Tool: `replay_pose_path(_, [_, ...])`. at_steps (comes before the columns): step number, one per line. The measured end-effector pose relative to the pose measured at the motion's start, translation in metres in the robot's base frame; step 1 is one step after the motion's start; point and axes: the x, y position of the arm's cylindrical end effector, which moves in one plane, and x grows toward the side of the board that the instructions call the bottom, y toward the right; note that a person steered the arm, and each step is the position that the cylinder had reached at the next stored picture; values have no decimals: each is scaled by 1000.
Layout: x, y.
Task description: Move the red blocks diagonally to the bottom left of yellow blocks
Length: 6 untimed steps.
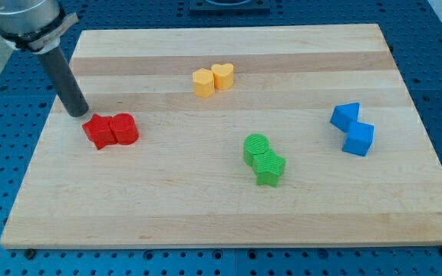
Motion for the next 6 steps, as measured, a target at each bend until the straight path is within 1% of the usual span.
replay_pose_path(1, [0, 0])
replay_pose_path(2, [32, 21])
replay_pose_path(3, [52, 33])
replay_pose_path(4, [52, 39])
replay_pose_path(5, [51, 101])
replay_pose_path(6, [51, 134])
